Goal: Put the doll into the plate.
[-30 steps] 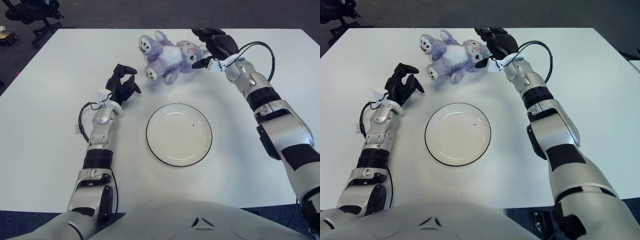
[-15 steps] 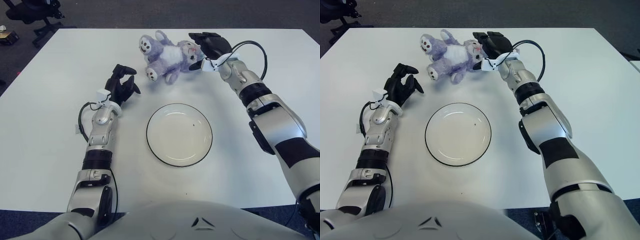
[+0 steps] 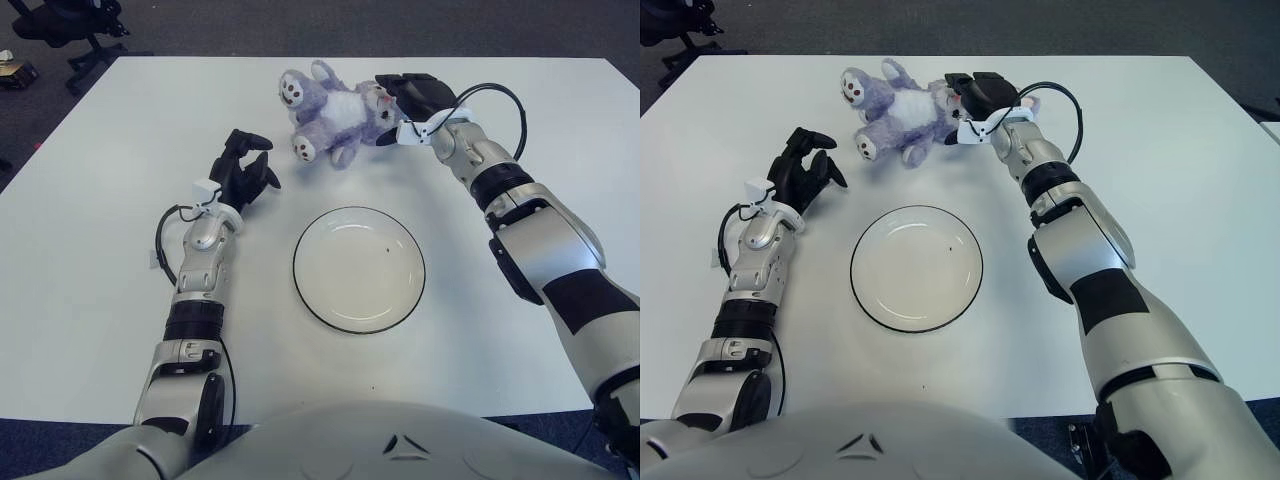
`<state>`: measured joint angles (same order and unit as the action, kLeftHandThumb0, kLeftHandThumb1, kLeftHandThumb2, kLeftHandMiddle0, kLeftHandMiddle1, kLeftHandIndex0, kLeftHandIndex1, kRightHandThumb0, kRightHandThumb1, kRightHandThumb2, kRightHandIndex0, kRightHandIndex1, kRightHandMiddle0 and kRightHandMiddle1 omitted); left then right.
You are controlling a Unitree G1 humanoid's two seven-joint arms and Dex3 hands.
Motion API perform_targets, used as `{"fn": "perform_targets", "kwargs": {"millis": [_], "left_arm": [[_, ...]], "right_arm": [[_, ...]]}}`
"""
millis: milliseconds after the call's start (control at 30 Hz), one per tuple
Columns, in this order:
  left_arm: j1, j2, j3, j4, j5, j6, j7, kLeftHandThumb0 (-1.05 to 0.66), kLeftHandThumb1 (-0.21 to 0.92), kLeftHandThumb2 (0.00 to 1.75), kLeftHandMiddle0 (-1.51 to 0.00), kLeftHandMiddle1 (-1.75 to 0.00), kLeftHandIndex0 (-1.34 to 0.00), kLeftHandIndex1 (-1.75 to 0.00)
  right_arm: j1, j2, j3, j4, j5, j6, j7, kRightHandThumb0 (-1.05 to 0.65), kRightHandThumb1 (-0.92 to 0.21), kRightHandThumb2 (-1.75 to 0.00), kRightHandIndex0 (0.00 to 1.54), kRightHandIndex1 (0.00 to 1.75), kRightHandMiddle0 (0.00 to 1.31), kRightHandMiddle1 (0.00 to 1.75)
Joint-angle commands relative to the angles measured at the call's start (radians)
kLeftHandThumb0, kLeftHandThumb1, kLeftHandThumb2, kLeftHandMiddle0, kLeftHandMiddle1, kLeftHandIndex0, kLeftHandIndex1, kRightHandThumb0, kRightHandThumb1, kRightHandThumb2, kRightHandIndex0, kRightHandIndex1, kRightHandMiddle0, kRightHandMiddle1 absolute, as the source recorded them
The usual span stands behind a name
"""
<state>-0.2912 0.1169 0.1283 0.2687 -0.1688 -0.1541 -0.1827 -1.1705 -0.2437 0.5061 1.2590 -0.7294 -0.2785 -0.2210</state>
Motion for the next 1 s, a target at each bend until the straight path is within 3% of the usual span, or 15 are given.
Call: {"fn": "perform_targets", "kwargs": {"millis": [0,967], "left_arm": [[0.012,0.002,0.000,-0.013,0.001,-0.007,-0.006,-0.35,0.92,0.47,-0.85,-1.75,-0.25,-1.70],[0.038,-0.001,-0.006,-0.052,0.003,0.002,-0.003,-0.35,0.92,0.46,-0.86,-1.75,-0.25,-1.70]], "right_arm": [[-0.033,0.008,0.007,0.020,-0.002,0.016,0.000,-0.76,-0.92,-0.01,0.25,0.00,0.22,0.01],[-0.062,0.032,0.047,0.059,-0.019,0.104,-0.047,-0.76,-0.92,-0.04,0.26,0.00,0.27,0.03]]}}
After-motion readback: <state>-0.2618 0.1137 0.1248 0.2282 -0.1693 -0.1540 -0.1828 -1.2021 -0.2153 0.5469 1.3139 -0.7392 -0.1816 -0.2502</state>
